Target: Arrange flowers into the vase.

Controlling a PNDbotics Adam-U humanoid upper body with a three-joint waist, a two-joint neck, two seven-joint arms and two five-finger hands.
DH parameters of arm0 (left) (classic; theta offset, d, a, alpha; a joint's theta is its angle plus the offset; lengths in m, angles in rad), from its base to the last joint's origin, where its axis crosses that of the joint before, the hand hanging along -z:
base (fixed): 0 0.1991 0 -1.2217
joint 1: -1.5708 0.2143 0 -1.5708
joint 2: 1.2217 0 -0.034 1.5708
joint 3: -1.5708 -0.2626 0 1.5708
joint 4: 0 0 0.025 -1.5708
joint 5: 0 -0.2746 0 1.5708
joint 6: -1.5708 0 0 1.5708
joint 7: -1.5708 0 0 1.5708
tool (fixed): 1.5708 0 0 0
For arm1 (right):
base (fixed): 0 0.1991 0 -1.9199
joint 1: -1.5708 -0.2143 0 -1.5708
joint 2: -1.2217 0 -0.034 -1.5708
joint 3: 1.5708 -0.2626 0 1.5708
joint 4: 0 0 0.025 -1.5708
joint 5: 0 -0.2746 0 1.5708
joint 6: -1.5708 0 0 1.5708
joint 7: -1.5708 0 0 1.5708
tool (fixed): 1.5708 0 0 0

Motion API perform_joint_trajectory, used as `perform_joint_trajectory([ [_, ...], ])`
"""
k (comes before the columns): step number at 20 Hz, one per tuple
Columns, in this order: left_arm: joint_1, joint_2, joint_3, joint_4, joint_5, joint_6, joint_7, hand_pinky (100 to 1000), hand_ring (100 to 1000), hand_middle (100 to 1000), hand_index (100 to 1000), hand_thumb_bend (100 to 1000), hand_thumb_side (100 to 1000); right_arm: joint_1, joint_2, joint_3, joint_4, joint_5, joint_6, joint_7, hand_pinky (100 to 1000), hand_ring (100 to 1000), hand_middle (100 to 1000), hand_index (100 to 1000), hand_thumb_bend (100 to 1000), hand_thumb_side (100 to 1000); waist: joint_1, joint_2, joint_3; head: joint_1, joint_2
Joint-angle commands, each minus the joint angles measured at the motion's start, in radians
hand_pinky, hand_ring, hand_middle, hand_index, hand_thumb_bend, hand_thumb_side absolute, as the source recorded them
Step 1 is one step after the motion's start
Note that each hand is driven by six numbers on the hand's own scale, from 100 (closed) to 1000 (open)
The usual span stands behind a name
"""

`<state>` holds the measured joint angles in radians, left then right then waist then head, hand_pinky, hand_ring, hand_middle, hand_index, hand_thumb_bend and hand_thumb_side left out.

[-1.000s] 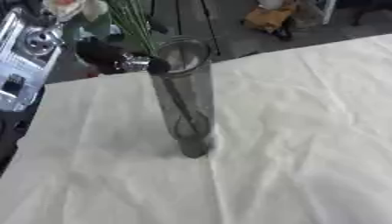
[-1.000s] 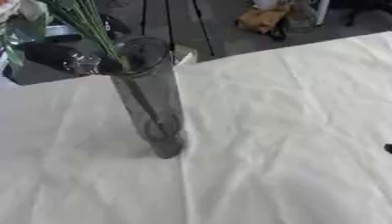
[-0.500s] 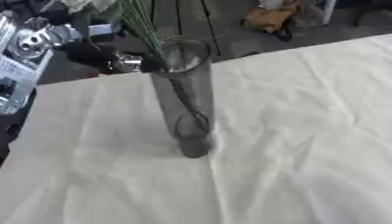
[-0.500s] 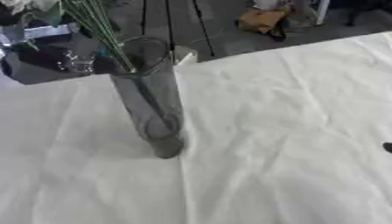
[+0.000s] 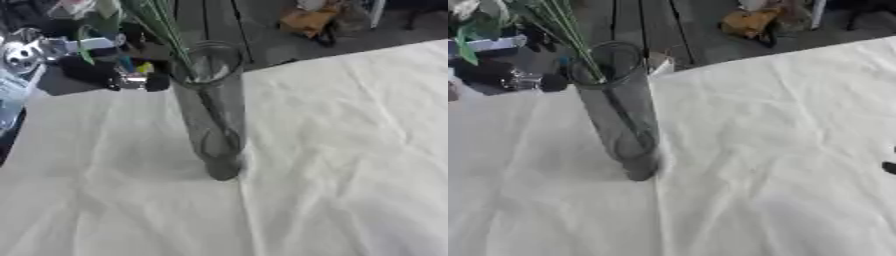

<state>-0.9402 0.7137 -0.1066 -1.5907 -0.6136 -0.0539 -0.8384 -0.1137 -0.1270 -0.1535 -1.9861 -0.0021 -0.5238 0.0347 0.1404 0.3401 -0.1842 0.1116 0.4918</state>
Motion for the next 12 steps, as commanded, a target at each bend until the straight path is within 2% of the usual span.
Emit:
perform_joint_trajectory([
  [1,-0.005,0.051,0.024,-0.016,-0.008,-0.004,-0.008,878,900,962,1000,637,1000,-0.003,-0.002,-0.002,-0.014,-0.002,-0.003,0.001,739,827,682,912,100,1000,-0.006,-0.031,0.003,-0.004,-0.004],
  [12,0.070,0.102,0.051,-0.049,-0.006,-0.002,0.004,868,888,949,1000,628,1000,0.001,-0.002,-0.006,-0.014,-0.004,-0.012,-0.004,739,826,683,912,100,1000,-0.014,-0.031,0.015,-0.012,-0.005],
])
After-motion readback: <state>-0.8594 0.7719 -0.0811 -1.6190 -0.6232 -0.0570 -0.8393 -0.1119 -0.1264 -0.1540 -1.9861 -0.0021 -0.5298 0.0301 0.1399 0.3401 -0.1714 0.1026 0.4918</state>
